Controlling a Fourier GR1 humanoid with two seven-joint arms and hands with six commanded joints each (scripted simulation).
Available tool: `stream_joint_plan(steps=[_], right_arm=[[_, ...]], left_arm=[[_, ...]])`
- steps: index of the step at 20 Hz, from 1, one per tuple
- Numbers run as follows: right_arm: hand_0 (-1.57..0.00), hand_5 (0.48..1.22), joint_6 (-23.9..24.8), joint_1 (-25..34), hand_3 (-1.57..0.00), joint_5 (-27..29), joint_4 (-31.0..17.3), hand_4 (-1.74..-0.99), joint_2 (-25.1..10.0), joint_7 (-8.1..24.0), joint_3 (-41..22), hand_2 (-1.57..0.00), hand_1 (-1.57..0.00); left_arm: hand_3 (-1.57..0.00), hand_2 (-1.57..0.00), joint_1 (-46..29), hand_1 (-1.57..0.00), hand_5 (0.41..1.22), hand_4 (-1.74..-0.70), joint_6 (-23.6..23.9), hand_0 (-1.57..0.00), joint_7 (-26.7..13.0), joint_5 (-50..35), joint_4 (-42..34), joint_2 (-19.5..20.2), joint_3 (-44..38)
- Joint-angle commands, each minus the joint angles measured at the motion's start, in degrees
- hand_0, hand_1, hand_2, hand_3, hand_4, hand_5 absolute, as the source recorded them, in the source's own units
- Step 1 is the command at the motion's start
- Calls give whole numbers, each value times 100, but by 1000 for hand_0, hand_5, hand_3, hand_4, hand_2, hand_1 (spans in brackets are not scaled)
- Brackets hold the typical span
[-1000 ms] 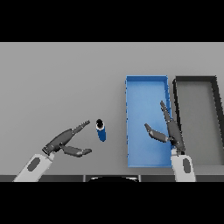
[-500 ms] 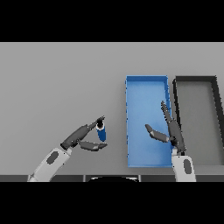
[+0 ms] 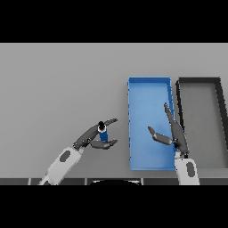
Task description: Pick up the blue pipe and place it into the blue bin.
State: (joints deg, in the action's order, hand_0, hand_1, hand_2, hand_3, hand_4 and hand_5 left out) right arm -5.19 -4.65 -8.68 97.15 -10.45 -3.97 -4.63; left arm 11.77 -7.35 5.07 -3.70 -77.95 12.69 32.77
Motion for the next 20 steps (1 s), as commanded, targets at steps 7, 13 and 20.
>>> stream_joint_plan(steps=[7,13,20], right_arm=[[1,562,-5,-61,1,15,-17,-1182,-6,-58,22,1,1],[1,558,-13,-38,1,24,-9,-1174,-14,7,27,1,1],[1,551,40,-30,1,-101,-89,-1144,-54,-26,26,1,1]], left_arm=[[-1112,-1164,-127,-1095,1042,-1551,12,-981,78,-272,-29,-349,33],[-1443,-1464,-116,-1446,1174,-1525,195,-1416,292,-16,-153,-329,250],[-1544,-1549,-35,-1545,1211,-1480,236,-1539,658,-44,-706,-603,180]])
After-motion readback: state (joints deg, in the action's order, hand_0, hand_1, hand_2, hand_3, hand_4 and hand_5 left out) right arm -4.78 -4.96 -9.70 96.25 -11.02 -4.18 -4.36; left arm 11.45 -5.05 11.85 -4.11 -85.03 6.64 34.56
